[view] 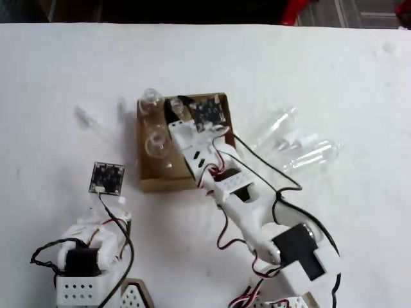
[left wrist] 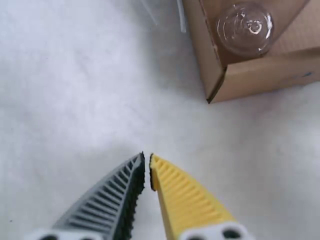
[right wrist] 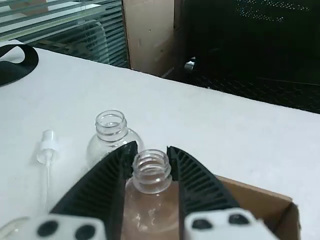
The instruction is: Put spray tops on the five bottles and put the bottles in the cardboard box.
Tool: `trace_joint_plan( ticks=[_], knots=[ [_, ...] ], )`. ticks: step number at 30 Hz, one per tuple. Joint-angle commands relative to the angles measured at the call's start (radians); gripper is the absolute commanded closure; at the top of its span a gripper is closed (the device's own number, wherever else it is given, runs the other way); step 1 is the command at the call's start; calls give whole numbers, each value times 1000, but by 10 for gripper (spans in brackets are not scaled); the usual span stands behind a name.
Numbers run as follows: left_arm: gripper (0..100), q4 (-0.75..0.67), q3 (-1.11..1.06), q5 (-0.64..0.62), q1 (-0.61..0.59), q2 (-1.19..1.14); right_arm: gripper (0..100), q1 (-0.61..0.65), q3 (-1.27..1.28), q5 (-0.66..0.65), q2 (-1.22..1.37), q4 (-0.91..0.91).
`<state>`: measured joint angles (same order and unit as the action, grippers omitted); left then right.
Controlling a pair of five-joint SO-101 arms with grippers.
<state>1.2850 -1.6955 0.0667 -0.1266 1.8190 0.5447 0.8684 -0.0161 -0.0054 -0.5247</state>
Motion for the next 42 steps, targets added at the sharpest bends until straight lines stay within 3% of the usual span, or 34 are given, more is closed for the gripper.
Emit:
trace_joint_plan(
  ticks=[1,13,20,37,42],
  knots=[
    [977,2,3,-14,-19,10,977,-16,-35,12,-45,33],
    [977,2,3,-14,-19,10,971,-18,-6,11,-53,35],
    [977,2,3,-14,-18,10,817,-18,-2,11,-56,39],
    [977,2,3,-14,-13,10,822,-15,38,11,-179,48],
    [977,2,3,-14,-13,10,822,-19,2,17,-288,183]
  ],
)
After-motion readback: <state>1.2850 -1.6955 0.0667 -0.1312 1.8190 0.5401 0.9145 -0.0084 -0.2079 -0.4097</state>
